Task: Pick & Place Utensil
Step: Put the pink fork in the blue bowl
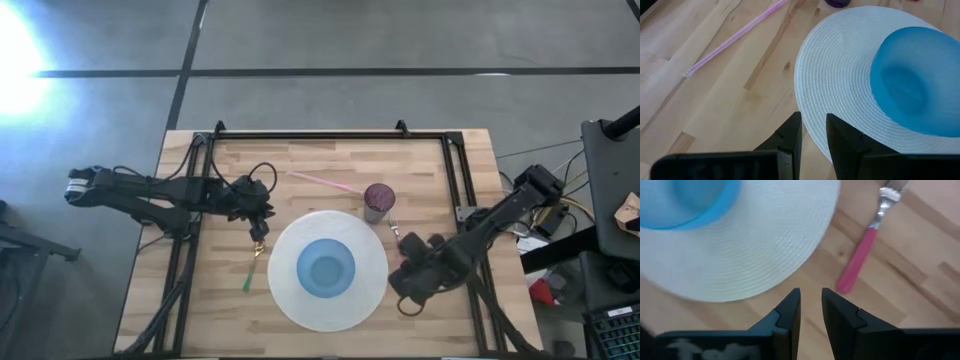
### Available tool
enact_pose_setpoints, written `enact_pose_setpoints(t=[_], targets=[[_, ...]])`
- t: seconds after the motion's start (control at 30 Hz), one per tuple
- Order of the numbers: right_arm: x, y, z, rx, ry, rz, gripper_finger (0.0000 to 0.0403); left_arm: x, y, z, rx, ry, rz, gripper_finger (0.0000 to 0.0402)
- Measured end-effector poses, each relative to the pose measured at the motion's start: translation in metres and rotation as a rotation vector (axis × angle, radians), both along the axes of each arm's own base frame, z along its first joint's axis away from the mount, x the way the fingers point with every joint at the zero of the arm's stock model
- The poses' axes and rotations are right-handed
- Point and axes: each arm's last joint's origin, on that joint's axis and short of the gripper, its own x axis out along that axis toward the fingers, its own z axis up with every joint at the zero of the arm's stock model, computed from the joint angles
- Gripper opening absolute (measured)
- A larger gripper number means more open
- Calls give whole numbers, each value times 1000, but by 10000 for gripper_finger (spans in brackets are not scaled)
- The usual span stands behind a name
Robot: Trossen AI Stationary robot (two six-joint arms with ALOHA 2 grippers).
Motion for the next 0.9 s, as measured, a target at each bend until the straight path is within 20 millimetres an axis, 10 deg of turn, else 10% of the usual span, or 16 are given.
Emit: enact_pose_setpoints(t=[0.9], targets=[[-21, -34, -50, 70, 151, -126, 180, 0, 0, 0, 0, 0, 1, 81]])
